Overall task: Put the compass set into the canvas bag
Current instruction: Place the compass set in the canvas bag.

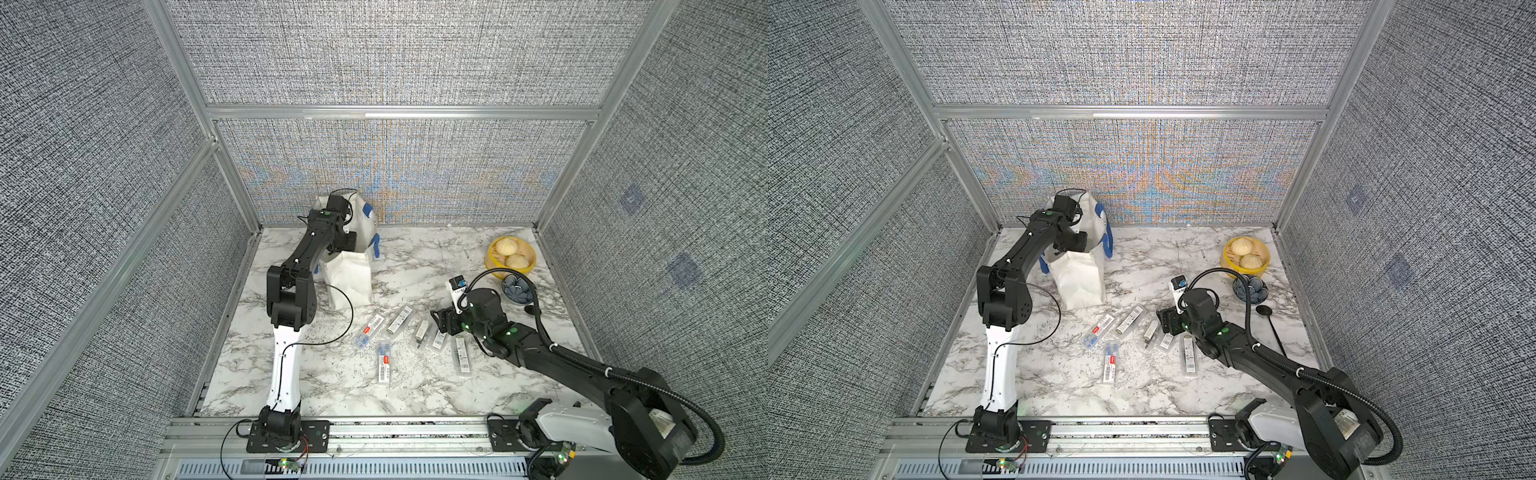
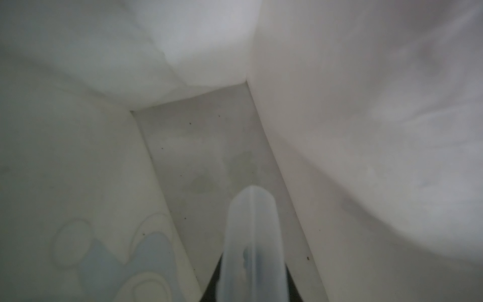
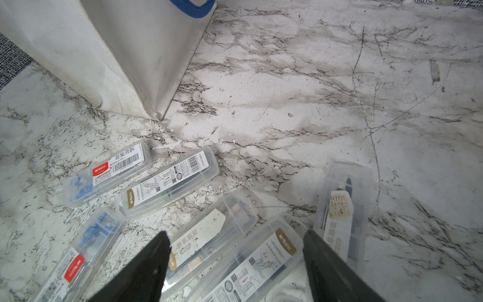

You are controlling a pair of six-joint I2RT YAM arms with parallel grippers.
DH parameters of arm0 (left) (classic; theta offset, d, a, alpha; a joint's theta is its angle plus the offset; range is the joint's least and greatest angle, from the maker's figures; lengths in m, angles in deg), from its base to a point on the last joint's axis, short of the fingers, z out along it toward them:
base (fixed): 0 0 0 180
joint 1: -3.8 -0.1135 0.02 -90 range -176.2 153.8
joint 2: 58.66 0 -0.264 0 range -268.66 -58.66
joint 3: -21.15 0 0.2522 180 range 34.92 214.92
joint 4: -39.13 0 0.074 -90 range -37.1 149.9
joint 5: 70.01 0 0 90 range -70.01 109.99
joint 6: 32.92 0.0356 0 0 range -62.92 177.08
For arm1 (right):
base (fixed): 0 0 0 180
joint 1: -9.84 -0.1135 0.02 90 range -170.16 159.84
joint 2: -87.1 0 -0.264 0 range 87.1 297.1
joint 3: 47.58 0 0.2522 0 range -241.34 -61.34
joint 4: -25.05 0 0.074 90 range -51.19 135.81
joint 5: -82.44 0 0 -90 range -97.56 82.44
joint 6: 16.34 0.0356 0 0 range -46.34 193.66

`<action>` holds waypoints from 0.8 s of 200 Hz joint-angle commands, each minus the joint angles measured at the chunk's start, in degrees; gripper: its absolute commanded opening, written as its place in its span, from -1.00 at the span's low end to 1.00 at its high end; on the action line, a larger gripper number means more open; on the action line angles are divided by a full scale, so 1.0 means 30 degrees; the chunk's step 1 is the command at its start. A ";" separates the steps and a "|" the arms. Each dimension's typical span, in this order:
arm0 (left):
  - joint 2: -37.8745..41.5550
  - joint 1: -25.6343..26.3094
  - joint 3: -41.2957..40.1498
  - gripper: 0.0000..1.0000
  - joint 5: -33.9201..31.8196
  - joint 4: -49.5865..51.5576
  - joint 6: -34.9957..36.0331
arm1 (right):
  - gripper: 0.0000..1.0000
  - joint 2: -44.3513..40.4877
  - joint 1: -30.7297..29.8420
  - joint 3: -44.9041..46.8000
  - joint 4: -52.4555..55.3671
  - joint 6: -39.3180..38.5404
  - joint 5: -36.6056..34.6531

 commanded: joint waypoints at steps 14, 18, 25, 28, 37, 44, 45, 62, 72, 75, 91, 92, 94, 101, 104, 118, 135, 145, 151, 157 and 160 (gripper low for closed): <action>-0.0236 -0.0002 -0.0192 -0.85 0.0800 0.0369 -0.0093 | 0.59 0.0047 0.0008 -0.0217 0.0157 0.0162 -0.0287; -0.0217 0.0005 -0.0240 -0.84 0.0820 0.0341 -0.0086 | 0.59 0.0065 -0.0009 -0.0212 0.0157 0.0188 -0.0316; -0.0232 0.0007 -0.0310 -0.80 0.0891 0.0310 -0.0114 | 0.60 0.0058 -0.0005 -0.0188 0.0181 0.0177 -0.0318; -0.0198 0.0009 -0.0353 -0.79 0.0910 0.0310 -0.0124 | 0.59 0.0027 -0.0005 -0.0199 0.0169 0.0204 -0.0340; -0.0157 -0.0006 -0.0422 -0.73 0.0952 0.0310 -0.0122 | 0.59 0.0097 0.0003 -0.0218 0.0219 0.0192 -0.0376; -0.0098 -0.0008 -0.0458 -0.67 0.0954 0.0310 -0.0156 | 0.59 0.0097 0.0022 -0.0221 0.0177 0.0199 -0.0404; -0.0083 0.0007 -0.0459 -0.66 0.0954 0.0310 -0.0157 | 0.59 0.0097 -0.0012 -0.0219 0.0170 0.0210 -0.0405; 0.0073 -0.0008 -0.0489 -0.53 0.0997 0.0310 -0.0119 | 0.59 0.0222 -0.0010 -0.0266 0.0241 0.0220 -0.0507; 0.0265 0.0003 -0.0474 -0.46 0.1013 0.0295 -0.0091 | 0.59 0.0318 -0.0002 -0.0304 0.0284 0.0228 -0.0551; 0.0304 0.0019 -0.0461 -0.44 0.1009 0.0282 -0.0074 | 0.59 0.0327 -0.0016 -0.0316 0.0291 0.0236 -0.0574; 0.0644 0.0016 -0.0459 -0.36 0.1124 0.0288 -0.0042 | 0.59 0.0507 -0.0018 -0.0400 0.0354 0.0250 -0.0609; 0.0654 0.0004 -0.0459 -0.36 0.1142 0.0284 -0.0042 | 0.59 0.0522 -0.0003 -0.0397 0.0361 0.0250 -0.0610; 0.0699 -0.0005 -0.0445 -0.35 0.1155 0.0259 -0.0035 | 0.59 0.0548 0.0008 -0.0416 0.0344 0.0250 -0.0632; 0.0867 -0.0007 -0.0459 -0.33 0.1150 0.0251 -0.0036 | 0.60 0.0593 -0.0027 -0.0441 0.0367 0.0250 -0.0665; 0.0957 0.0014 -0.0459 -0.32 0.1158 0.0229 -0.0041 | 0.60 0.0625 0.0003 -0.0454 0.0390 0.0257 -0.0691; 0.1347 -0.0002 -0.0459 -0.25 0.1216 0.0198 0.0000 | 0.59 0.0742 0.0007 -0.0554 0.0511 0.0250 -0.0801; 0.1919 0.0014 -0.0492 -0.22 0.1399 0.0164 -0.0010 | 0.59 0.0830 0.0008 -0.0655 0.0683 0.0250 -0.1029; 0.2353 -0.0008 -0.0615 -0.21 0.1637 0.0083 0.0000 | 0.59 0.0874 -0.0003 -0.0686 0.0807 0.0250 -0.1158; 0.2687 0.0020 -0.0802 -0.21 0.1898 -0.0022 -0.0035 | 0.60 0.0890 0.0011 -0.0766 0.0887 0.0250 -0.1260; 0.3061 0.0021 -0.1032 -0.21 0.2171 -0.0224 -0.0016 | 0.59 0.0874 0.0003 -0.0809 0.0995 0.0250 -0.1376; 0.3260 0.0021 -0.1176 -0.21 0.2285 -0.0328 -0.0039 | 0.59 0.0901 0.0010 -0.0841 0.1076 0.0257 -0.1453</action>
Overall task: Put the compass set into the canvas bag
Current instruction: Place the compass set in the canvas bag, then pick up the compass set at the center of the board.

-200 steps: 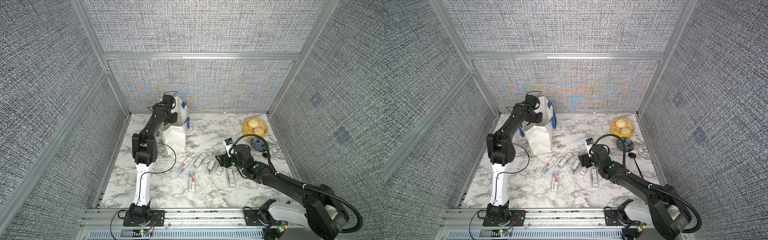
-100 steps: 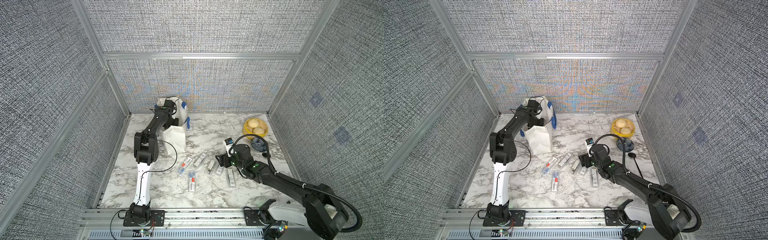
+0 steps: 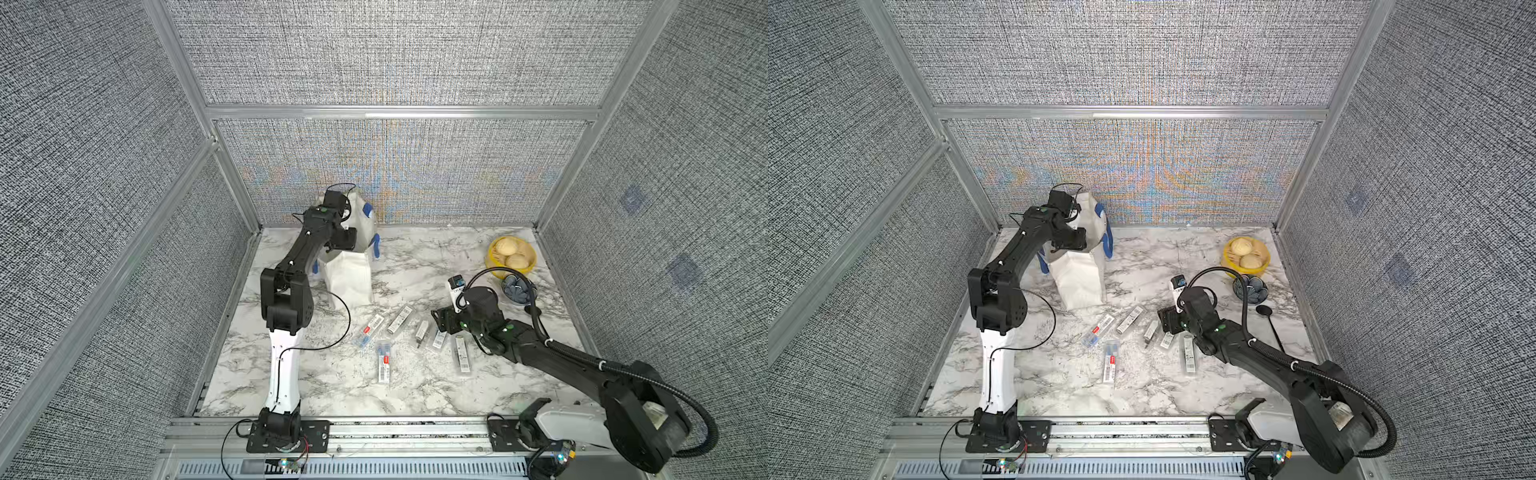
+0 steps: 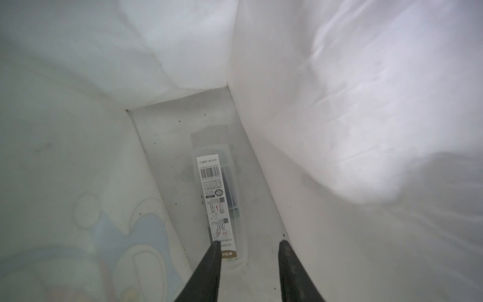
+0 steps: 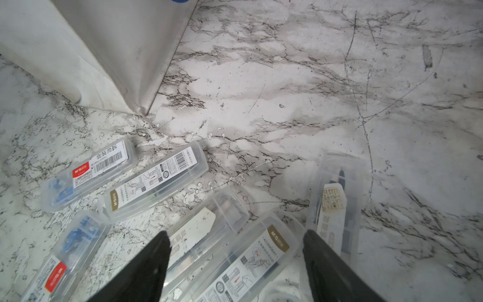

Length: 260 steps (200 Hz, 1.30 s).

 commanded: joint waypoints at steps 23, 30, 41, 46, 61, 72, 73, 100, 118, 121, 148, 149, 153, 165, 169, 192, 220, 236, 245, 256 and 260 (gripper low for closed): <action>0.2829 0.0036 -0.1413 -0.20 0.1482 -0.1028 0.0239 | 0.59 0.0124 0.0012 -0.0604 0.1061 0.0166 -0.1349; 0.3383 0.0035 -0.1753 -0.19 0.1560 -0.1144 0.0248 | 0.60 0.0161 0.0018 -0.0787 0.1534 0.0366 -0.1708; 0.4392 0.0034 -0.2503 -0.18 0.1750 -0.1470 0.0207 | 0.59 0.0274 0.0041 -0.1203 0.2530 0.0689 -0.2242; 0.4876 0.0036 -0.2840 -0.18 0.1855 -0.1630 0.0192 | 0.59 0.0313 0.0069 -0.1361 0.3135 0.0861 -0.2400; 0.6458 0.0064 -0.4095 -0.17 0.2121 -0.2235 0.0135 | 0.60 0.0496 0.0129 -0.1902 0.4737 0.1384 -0.2839; 0.7487 0.0065 -0.4941 -0.17 0.2355 -0.2659 0.0053 | 0.59 0.0584 0.0191 -0.2346 0.6143 0.1817 -0.3168; 0.7568 0.0065 -0.5031 -0.17 0.2380 -0.2716 0.0034 | 0.59 0.0599 0.0218 -0.2378 0.6260 0.1865 -0.3199; 0.9935 0.0131 -0.7373 -0.16 0.3453 -0.4381 -0.0467 | 0.59 0.0673 0.0446 -0.3113 0.8996 0.2903 -0.3666; 1.1262 0.0464 -0.9072 -0.16 0.4911 -0.5853 -0.0810 | 0.59 0.0902 0.0821 -0.3674 1.0572 0.3495 -0.3674; 1.1459 0.0562 -0.9343 -0.16 0.5025 -0.6022 -0.0835 | 0.59 0.0973 0.0896 -0.3814 1.0835 0.3583 -0.3670; 1.3358 0.1393 -1.2141 -0.13 0.6135 -0.8475 -0.1509 | 0.59 0.1751 0.1845 -0.4523 1.2022 0.3832 -0.3248; 1.3418 0.1432 -1.2250 -0.13 0.6188 -0.8554 -0.1538 | 0.60 0.1783 0.1881 -0.4536 1.2027 0.3825 -0.3224; 1.3625 0.1524 -1.2620 -0.12 0.6317 -0.8792 -0.1600 | 0.60 0.1970 0.2055 -0.4644 1.2123 0.3806 -0.3044; 1.4236 0.1654 -1.3494 -0.09 0.6716 -0.9282 -0.1650 | 0.60 0.2538 0.2676 -0.4883 1.2188 0.3730 -0.2632; 1.4407 0.1670 -1.3733 -0.09 0.6850 -0.9380 -0.1627 | 0.60 0.2733 0.2866 -0.4946 1.2117 0.3706 -0.2407; 1.5205 0.1735 -1.4739 -0.05 0.7429 -1.0019 -0.1644 | 0.60 0.4148 0.3786 -0.5516 1.1637 0.3453 -0.0874; 1.5466 0.1720 -1.5395 -0.04 0.7709 -1.0646 -0.1808 | 0.59 0.5895 0.3847 -0.6709 1.1563 0.3173 -0.0303; 1.5272 0.1713 -1.5572 -0.04 0.8045 -1.0613 -0.1852 | 0.59 0.6663 0.3808 -0.7326 1.1730 0.3173 -0.0111; 1.5184 0.1735 -1.5660 -0.04 0.8236 -1.0586 -0.1856 | 0.58 0.7000 0.3735 -0.7559 1.1696 0.3188 -0.0109; 1.5122 0.1708 -1.5733 -0.04 0.8349 -1.0595 -0.1867 | 0.56 0.7405 0.3722 -0.7595 1.1598 0.3143 -0.0180; 1.5134 0.1726 -1.5770 -0.04 0.8402 -1.0595 -0.1867 | 0.56 0.7554 0.3719 -0.7618 1.1593 0.3118 -0.0239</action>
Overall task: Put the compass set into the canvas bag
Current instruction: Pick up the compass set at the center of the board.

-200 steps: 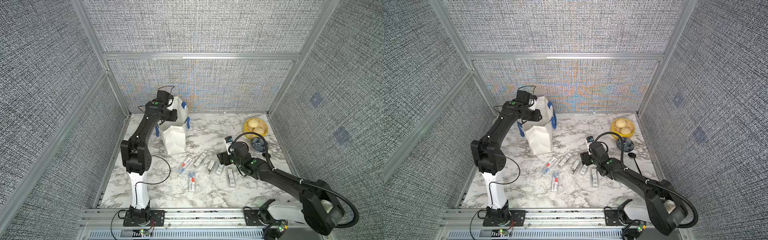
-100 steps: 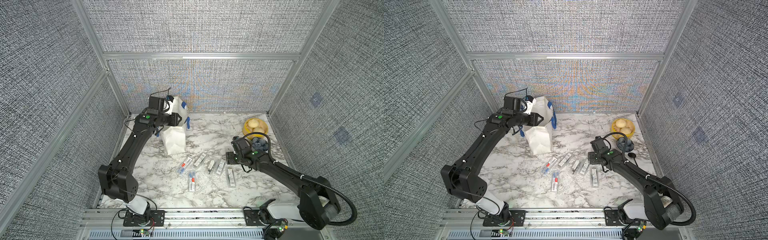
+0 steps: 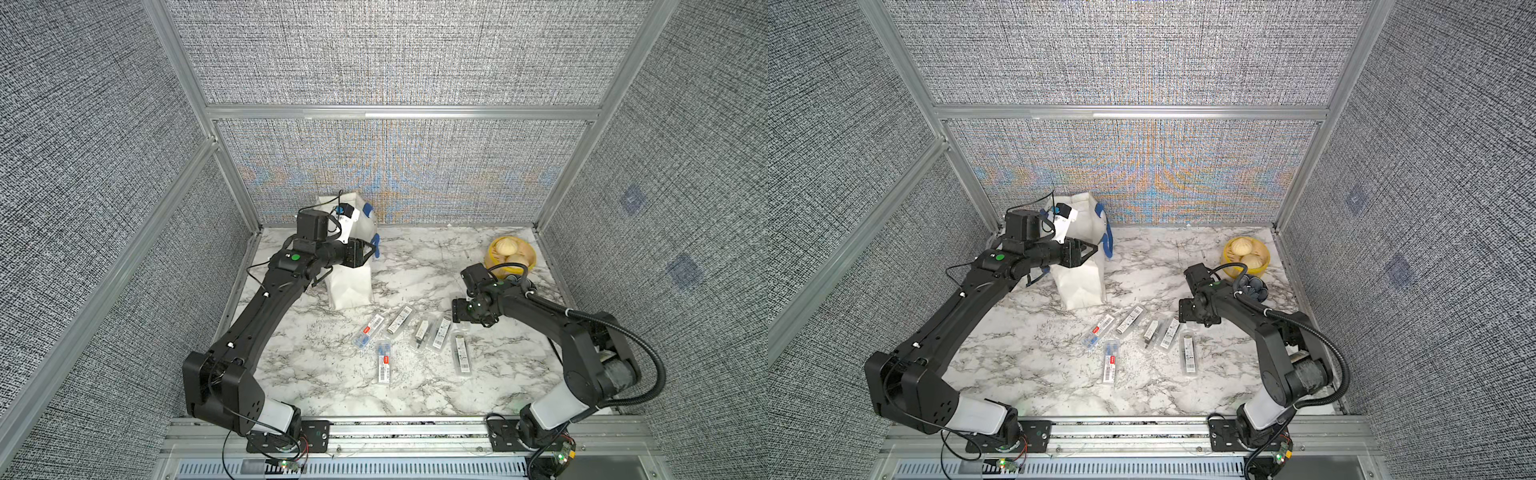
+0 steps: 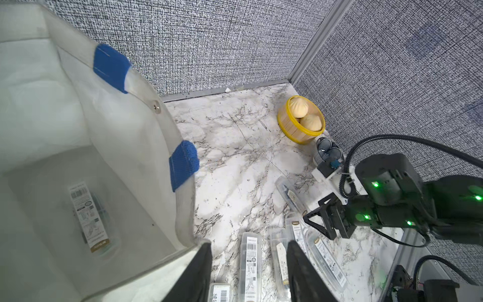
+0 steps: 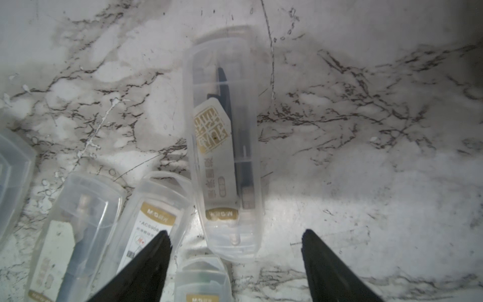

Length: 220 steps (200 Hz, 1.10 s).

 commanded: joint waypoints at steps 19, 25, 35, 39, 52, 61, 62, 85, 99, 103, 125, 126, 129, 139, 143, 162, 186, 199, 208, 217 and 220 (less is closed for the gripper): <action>-0.0145 -0.0007 -0.0099 -0.04 0.0831 -0.0530 -0.0049 | 0.55 0.1179 -0.0045 -0.0756 0.0209 -0.0250 -0.0669; -0.0210 -0.0017 -0.0065 -0.04 0.0902 -0.0454 -0.0010 | 0.53 0.1317 -0.0030 -0.0922 0.0245 -0.0322 -0.0882; -0.0275 -0.0001 0.0021 -0.04 0.1007 -0.0340 0.0044 | 0.51 0.1555 -0.0001 -0.1190 0.0242 -0.0415 -0.1026; -0.0304 0.0008 0.0025 -0.04 0.1009 -0.0336 0.0085 | 0.49 0.1662 -0.0013 -0.1294 0.0239 -0.0447 -0.1028; -0.0317 -0.0003 0.0024 -0.04 0.0998 -0.0280 0.0124 | 0.43 0.2032 -0.0020 -0.1587 0.0399 -0.0516 -0.1005; -0.0342 0.0009 0.0036 -0.04 0.0925 -0.0197 0.0157 | 0.38 0.2166 -0.0024 -0.1691 0.0431 -0.0508 -0.0999; -0.0346 0.0009 0.0045 -0.04 0.0923 -0.0193 0.0159 | 0.38 0.2185 -0.0011 -0.1693 0.0424 -0.0508 -0.1013; -0.0414 0.0001 0.0106 -0.04 0.1005 -0.0072 0.0248 | 0.33 0.2324 0.0071 -0.1636 0.0272 -0.0507 -0.1249; -0.0424 -0.0007 0.0113 -0.03 0.1066 -0.0043 0.0224 | 0.31 0.2561 0.0182 -0.1941 0.0281 -0.0606 -0.1225; -0.0449 -0.0002 0.0113 -0.04 0.1068 -0.0019 0.0230 | 0.31 0.2659 0.0191 -0.2058 0.0349 -0.0639 -0.1232; -0.0461 0.0008 0.0142 -0.04 0.1096 0.0023 0.0225 | 0.27 0.3161 0.0178 -0.2536 0.0538 -0.0762 -0.1406; -0.0449 0.0008 0.0142 -0.04 0.1096 0.0034 0.0222 | 0.27 0.3181 0.0193 -0.2540 0.0537 -0.0767 -0.1407; -0.0442 -0.0013 0.0128 -0.03 0.1093 0.0044 0.0244 | 0.26 0.3253 0.0187 -0.2570 0.0576 -0.0804 -0.1434; -0.0452 -0.0003 0.0142 -0.03 0.1082 0.0045 0.0196 | 0.22 0.3415 0.0178 -0.2619 0.0651 -0.0899 -0.1480; -0.0458 0.0015 0.0128 -0.03 0.1096 0.0045 0.0213 | 0.21 0.3452 0.0180 -0.2634 0.0720 -0.0926 -0.1468; -0.0487 0.0007 0.0113 -0.03 0.1182 0.0015 0.0158 | 0.20 0.3357 0.0180 -0.2424 0.0915 -0.0945 -0.1311; -0.0492 0.0007 0.0142 -0.02 0.1187 0.0045 0.0183 | 0.20 0.3151 0.0183 -0.2090 0.1357 -0.0831 -0.1434; -0.0484 -0.0003 0.0150 -0.03 0.1185 0.0085 0.0172 | 0.20 0.2927 0.0182 -0.1800 0.1509 -0.0800 -0.1467; -0.0477 0.0003 0.0171 -0.03 0.1214 0.0103 0.0173 | 0.20 0.2753 0.0195 -0.1569 0.1557 -0.0792 -0.1442; -0.0522 0.0009 0.0184 -0.02 0.1240 0.0128 0.0185 | 0.20 0.2650 0.0159 -0.1336 0.1434 -0.0837 -0.1301; -0.0517 0.0023 0.0173 -0.01 0.1287 0.0107 0.0181 | 0.20 0.2608 0.0161 -0.1236 0.1365 -0.0842 -0.1253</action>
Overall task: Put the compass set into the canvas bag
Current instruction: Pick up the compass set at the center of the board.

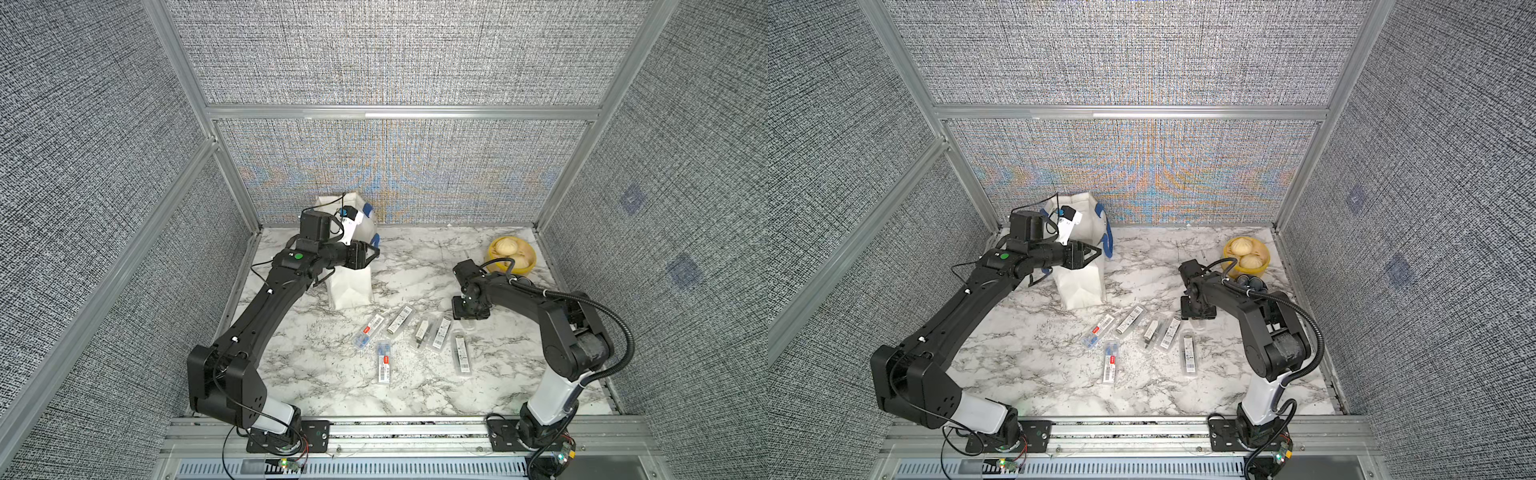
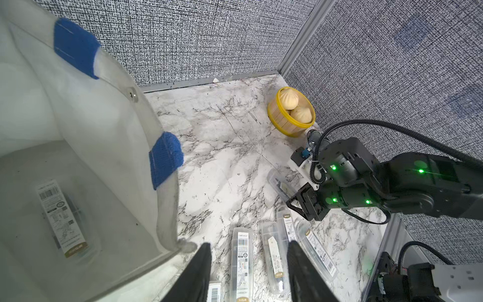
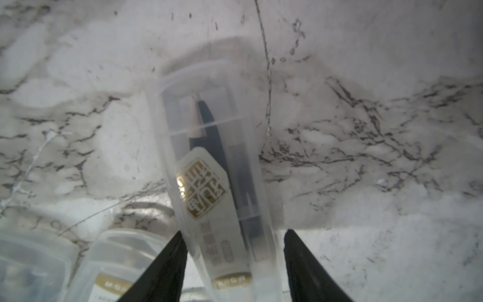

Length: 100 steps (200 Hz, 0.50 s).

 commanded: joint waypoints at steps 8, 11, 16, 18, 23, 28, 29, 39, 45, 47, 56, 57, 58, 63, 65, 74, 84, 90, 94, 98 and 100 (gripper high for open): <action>-0.0081 -0.0014 0.0163 0.00 0.0423 0.0009 0.0100 | 0.21 -0.0299 -0.0007 0.0652 0.0329 -0.0010 0.0033; -0.0069 -0.0012 0.0142 0.00 0.0453 -0.0013 0.0086 | 0.21 -0.0265 -0.0012 0.0709 0.0285 0.0007 0.0057; -0.0071 -0.0008 0.0163 0.00 0.0481 -0.0020 0.0105 | 0.21 -0.0225 -0.0020 0.0774 0.0215 -0.0004 0.0091; -0.0062 -0.0023 0.0156 0.00 0.0486 -0.0021 0.0101 | 0.21 -0.0226 -0.0008 0.0801 0.0184 -0.0006 0.0093; -0.0050 -0.0010 0.0164 0.00 0.0470 -0.0024 0.0090 | 0.20 -0.0155 -0.0021 0.0873 0.0106 -0.0007 0.0122; -0.0009 0.0001 0.0163 0.01 0.0443 -0.0021 0.0098 | 0.19 -0.0099 -0.0014 0.0893 0.0011 -0.0007 0.0151; 0.0010 0.0001 0.0164 0.01 0.0436 -0.0021 0.0104 | 0.19 -0.0104 -0.0024 0.0905 0.0004 -0.0007 0.0152; 0.0070 0.0000 0.0162 0.01 0.0385 0.0009 0.0158 | 0.16 -0.0017 -0.0013 0.0963 -0.0222 -0.0014 0.0225; 0.0092 -0.0021 0.0142 0.01 0.0348 0.0008 0.0164 | 0.13 0.0020 -0.0007 0.1027 -0.0415 -0.0056 0.0264; 0.0096 -0.0012 0.0144 0.01 0.0342 -0.0006 0.0152 | 0.12 0.0018 -0.0012 0.1055 -0.0471 -0.0085 0.0305; 0.0130 -0.0014 0.0135 0.01 0.0311 -0.0021 0.0157 | 0.07 0.0108 -0.0008 0.1037 -0.0707 -0.0207 0.0400; 0.0138 -0.0006 0.0135 0.01 0.0311 -0.0021 0.0162 | 0.06 0.0102 -0.0021 0.1036 -0.0735 -0.0224 0.0408; 0.0142 -0.0017 0.0135 0.01 0.0311 -0.0021 0.0150 | 0.06 0.0128 -0.0027 0.1021 -0.0764 -0.0233 0.0412; 0.0141 0.0011 0.0135 0.01 0.0340 -0.0021 0.0136 | 0.04 0.0165 -0.0028 0.1010 -0.0935 -0.0320 0.0466; 0.0145 0.0004 0.0135 0.01 0.0340 -0.0050 0.0116 | 0.03 0.0194 -0.0010 0.1022 -0.0997 -0.0327 0.0494; 0.0113 0.0001 0.0104 0.01 0.0450 -0.0106 0.0058 | 0.02 0.0302 -0.0007 0.0932 -0.1184 -0.0441 0.0533; 0.0123 -0.0006 0.0101 0.01 0.0513 -0.0189 -0.0016 | 0.02 0.0474 -0.0013 0.0733 -0.1276 -0.0510 0.0526; 0.0110 0.0001 0.0091 0.01 0.0545 -0.0197 -0.0044 | 0.02 0.0571 -0.0029 0.0622 -0.1341 -0.0533 0.0533; 0.0098 0.0012 0.0105 0.01 0.0546 -0.0196 -0.0064 | 0.02 0.0622 -0.0006 0.0561 -0.1398 -0.0565 0.0533; 0.0107 -0.0003 0.0096 0.01 0.0573 -0.0182 -0.0021 | 0.02 0.0695 -0.0004 0.0522 -0.1408 -0.0586 0.0518; 0.0115 -0.0007 0.0125 0.01 0.0567 -0.0178 -0.0019 | 0.02 0.0729 -0.0011 0.0482 -0.1408 -0.0591 0.0507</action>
